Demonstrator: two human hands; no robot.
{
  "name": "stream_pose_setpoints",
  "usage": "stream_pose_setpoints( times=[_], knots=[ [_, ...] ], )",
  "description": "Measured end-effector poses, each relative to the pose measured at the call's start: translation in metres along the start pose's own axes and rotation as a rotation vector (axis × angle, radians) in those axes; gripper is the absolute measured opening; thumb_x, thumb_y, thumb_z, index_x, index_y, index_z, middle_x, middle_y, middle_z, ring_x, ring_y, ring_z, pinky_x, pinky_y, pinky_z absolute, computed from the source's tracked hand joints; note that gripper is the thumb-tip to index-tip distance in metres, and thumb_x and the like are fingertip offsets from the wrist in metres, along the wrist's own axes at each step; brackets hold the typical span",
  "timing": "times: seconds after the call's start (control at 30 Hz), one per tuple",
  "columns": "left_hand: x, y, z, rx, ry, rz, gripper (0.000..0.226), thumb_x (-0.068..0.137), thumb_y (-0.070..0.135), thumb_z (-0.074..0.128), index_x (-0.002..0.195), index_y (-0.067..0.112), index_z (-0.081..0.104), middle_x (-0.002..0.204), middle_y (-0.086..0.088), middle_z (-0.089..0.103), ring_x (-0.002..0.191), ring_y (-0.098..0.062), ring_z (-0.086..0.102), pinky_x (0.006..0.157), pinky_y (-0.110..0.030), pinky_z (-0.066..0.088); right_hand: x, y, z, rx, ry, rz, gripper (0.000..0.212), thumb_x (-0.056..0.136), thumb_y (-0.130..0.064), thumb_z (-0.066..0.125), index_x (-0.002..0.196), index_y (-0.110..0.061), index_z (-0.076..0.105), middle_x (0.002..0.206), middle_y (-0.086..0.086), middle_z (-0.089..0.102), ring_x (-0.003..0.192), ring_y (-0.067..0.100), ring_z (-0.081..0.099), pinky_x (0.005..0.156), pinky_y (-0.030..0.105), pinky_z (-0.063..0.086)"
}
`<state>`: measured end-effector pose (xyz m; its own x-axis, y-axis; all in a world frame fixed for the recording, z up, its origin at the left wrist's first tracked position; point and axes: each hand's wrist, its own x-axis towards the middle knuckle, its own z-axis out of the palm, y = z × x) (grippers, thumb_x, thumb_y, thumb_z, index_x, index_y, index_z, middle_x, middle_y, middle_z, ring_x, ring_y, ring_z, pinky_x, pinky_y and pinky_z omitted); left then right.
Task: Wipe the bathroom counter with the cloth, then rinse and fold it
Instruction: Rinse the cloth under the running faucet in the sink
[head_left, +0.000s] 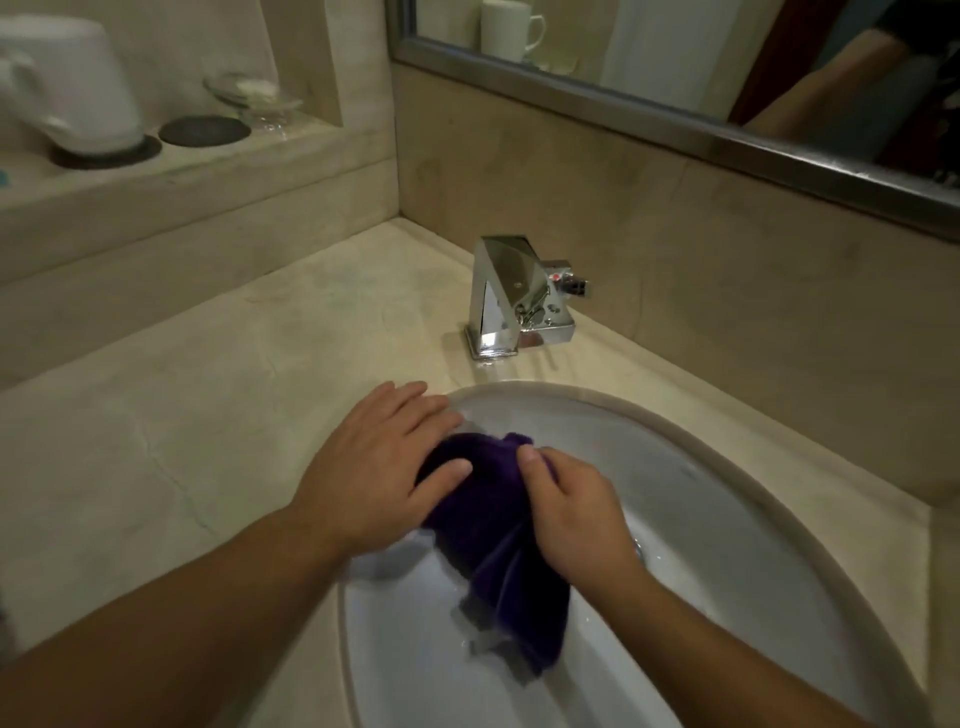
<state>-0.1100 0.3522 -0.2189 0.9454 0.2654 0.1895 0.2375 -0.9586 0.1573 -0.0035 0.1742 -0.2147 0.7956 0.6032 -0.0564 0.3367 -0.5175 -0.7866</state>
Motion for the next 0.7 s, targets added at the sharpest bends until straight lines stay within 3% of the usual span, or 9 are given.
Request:
stream_pose_setpoints(
  times=[0.1,0.17,0.23,0.3,0.37,0.4,0.47,0.57,0.7],
  knots=[
    [0.003,0.025,-0.003,-0.062,-0.021,-0.088,0.079,0.088,0.073,0.019,0.149,0.027,0.039,0.151,0.006,0.043,0.143,-0.016,0.031,0.119,-0.03,0.008,0.008,-0.016,-0.023,0.447,0.014,0.236,0.043,0.105,-0.042,0.044,0.089,-0.013,0.073,0.084,0.009,0.075,0.084,0.03,0.071,0.085,0.046,0.057],
    [0.008,0.043,-0.005,-0.33,-0.024,-0.173,0.066,0.089,0.068,0.031,0.143,0.033,0.046,0.14,0.012,0.054,0.129,-0.009,0.046,0.114,-0.031,0.031,0.012,-0.026,-0.037,0.824,-0.035,0.302,0.037,0.105,-0.038,0.046,0.098,-0.015,0.074,0.095,0.011,0.077,0.09,0.031,0.072,0.089,0.047,0.057],
    [0.014,0.052,-0.007,-0.61,0.088,-0.309,0.029,0.094,0.046,0.053,0.12,0.037,0.064,0.11,0.018,0.067,0.099,-0.003,0.061,0.092,-0.035,0.053,0.013,-0.023,-0.046,0.964,-0.06,0.327,0.036,0.106,-0.037,0.044,0.106,-0.014,0.071,0.101,0.011,0.077,0.096,0.027,0.073,0.089,0.044,0.057],
    [0.017,0.052,-0.007,-0.587,0.211,-0.374,0.012,0.09,0.024,0.067,0.097,0.033,0.072,0.088,0.018,0.068,0.082,-0.004,0.063,0.079,-0.036,0.055,0.014,-0.002,-0.051,0.52,-0.065,0.288,0.039,0.106,-0.039,0.041,0.096,-0.016,0.071,0.093,0.005,0.076,0.093,0.023,0.071,0.087,0.04,0.054],
    [0.015,0.051,-0.003,-0.425,0.185,-0.358,0.01,0.088,0.023,0.068,0.091,0.032,0.071,0.085,0.019,0.064,0.081,-0.005,0.058,0.077,-0.033,0.051,0.015,0.031,-0.06,-0.08,-0.155,0.277,0.036,0.102,-0.037,0.047,0.084,-0.014,0.068,0.079,0.001,0.07,0.083,0.023,0.067,0.083,0.037,0.052],
    [0.012,0.051,-0.001,-0.345,0.161,-0.342,0.009,0.089,0.024,0.067,0.091,0.033,0.069,0.086,0.02,0.061,0.083,-0.005,0.054,0.076,-0.029,0.048,0.016,0.043,-0.065,-0.236,-0.184,0.307,0.032,0.099,-0.034,0.051,0.083,-0.013,0.068,0.075,0.001,0.068,0.079,0.024,0.066,0.08,0.036,0.052],
    [0.007,0.053,0.009,-0.281,0.152,-0.341,0.01,0.09,0.025,0.065,0.094,0.033,0.067,0.092,0.02,0.058,0.089,-0.003,0.048,0.078,-0.024,0.042,0.019,0.053,-0.08,-0.271,-0.136,0.355,0.024,0.094,-0.031,0.057,0.084,-0.015,0.071,0.077,0.002,0.071,0.079,0.024,0.068,0.079,0.035,0.054],
    [0.003,0.058,0.018,-0.284,0.212,-0.374,0.018,0.087,0.021,0.067,0.103,0.029,0.068,0.104,0.014,0.058,0.101,-0.008,0.05,0.088,-0.027,0.046,0.035,0.034,-0.094,-0.065,0.059,0.237,0.013,0.089,-0.036,0.061,0.09,-0.027,0.072,0.086,-0.003,0.073,0.087,0.025,0.07,0.082,0.041,0.057],
    [0.004,0.061,0.033,-0.17,0.056,-0.286,0.04,0.079,0.036,0.076,0.117,0.027,0.067,0.11,0.005,0.059,0.104,-0.016,0.053,0.084,-0.028,0.045,0.069,-0.016,-0.095,0.178,0.114,0.024,0.036,0.084,-0.049,0.068,0.116,-0.033,0.063,0.09,-0.005,0.069,0.082,0.02,0.071,0.082,0.049,0.059]
  ],
)
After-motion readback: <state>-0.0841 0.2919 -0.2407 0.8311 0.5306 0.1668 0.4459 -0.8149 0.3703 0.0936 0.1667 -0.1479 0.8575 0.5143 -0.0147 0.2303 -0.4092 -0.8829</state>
